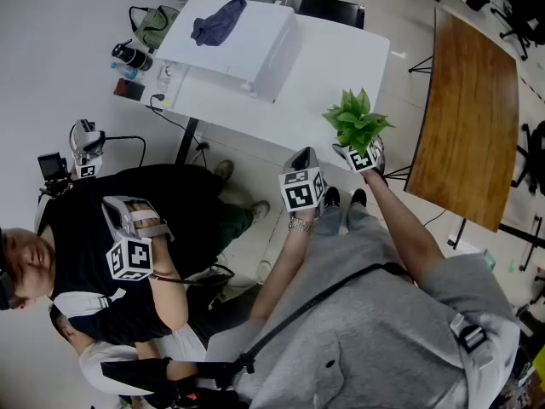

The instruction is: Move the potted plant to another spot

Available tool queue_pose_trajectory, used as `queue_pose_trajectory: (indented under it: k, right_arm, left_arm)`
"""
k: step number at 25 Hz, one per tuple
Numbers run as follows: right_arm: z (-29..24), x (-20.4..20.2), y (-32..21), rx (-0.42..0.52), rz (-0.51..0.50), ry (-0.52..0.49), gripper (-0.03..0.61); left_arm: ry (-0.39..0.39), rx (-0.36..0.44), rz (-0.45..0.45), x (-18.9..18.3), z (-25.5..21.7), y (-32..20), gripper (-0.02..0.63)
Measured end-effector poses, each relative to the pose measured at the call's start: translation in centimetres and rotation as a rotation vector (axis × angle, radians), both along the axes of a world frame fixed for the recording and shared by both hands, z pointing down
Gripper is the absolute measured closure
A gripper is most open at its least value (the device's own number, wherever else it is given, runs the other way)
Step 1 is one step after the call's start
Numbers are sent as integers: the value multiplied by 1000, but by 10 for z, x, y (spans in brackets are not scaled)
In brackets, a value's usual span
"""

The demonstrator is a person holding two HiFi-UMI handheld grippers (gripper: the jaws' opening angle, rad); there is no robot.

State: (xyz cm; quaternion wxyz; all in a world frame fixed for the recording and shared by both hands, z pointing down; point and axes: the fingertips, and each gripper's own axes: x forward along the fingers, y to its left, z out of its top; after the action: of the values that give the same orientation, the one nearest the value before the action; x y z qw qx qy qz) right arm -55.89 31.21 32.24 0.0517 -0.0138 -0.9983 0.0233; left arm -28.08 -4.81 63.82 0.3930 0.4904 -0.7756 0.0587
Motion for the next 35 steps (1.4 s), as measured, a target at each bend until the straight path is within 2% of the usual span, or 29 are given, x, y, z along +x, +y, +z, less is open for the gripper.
queue_pose_trajectory:
  k: [3,6,8,9,10,12,14,16,18,22,25,27,29,32,35]
  right_arm:
    - [61,6,-42,41,212,323,-6]
    - [122,32,-77,171,366,713,6]
    - [159,63,-100,303,440,997,11]
    - [174,76,-105,347,450,1101,12]
    - [187,82,-106,359,446,1160,14]
    - [210,74,-98,301,424,1156,14]
    - [241,54,-79,142,376,1069,14]
    - [293,47,-52,-86,265,1014,14]
    - [365,60,-31,-302,207,1016,14]
    - [505,89,11,-802,318,1029,14]
    - [554,137,93,-1070,311,1061,14]
    - [580,153,139,-1165,326,1020,13]
    - [594,162,161,-1195,327,1020,12]
    - [601,170,171,-1183,306,1078,12]
    - [602,179,176,-1153,272,1161,10]
  left_arm:
    - [-5,-1,-12,2,-1,0,603]
    - [-5,-5,-14,3,0,-4,603]
    - [-9,-4,-4,7,-2,-9,603]
    - [-13,-2,5,10,-3,-13,603]
    - [-17,2,16,12,-4,-16,603]
    - [-23,9,44,15,-6,-25,603]
    - [-25,15,82,21,-5,-36,603]
    - [-26,19,136,38,-3,-56,603]
    - [-28,23,212,65,-3,-83,603]
    - [-35,53,442,137,-7,-143,603]
    - [-35,67,561,194,-12,-169,602]
    - [-36,65,641,230,-15,-179,603]
    - [-36,56,727,262,-15,-184,603]
    - [-37,29,800,293,-9,-186,603]
    - [-49,-2,831,305,-1,-184,603]
